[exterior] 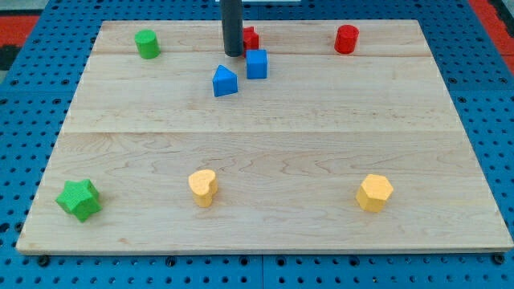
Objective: Place the blue triangle bottom to the blue cube
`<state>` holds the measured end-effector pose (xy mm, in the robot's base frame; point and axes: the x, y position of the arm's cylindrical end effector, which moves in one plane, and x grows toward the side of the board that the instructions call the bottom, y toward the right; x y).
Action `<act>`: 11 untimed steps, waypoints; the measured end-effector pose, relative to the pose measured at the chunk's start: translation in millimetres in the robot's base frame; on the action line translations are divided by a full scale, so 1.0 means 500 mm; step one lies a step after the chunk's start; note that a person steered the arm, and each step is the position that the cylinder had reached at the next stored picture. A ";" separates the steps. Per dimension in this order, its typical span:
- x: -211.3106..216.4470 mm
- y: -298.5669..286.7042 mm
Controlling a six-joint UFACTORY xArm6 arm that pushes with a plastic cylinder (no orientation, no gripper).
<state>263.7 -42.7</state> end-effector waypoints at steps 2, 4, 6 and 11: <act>-0.013 -0.099; 0.101 -0.106; 0.178 0.015; 0.122 0.228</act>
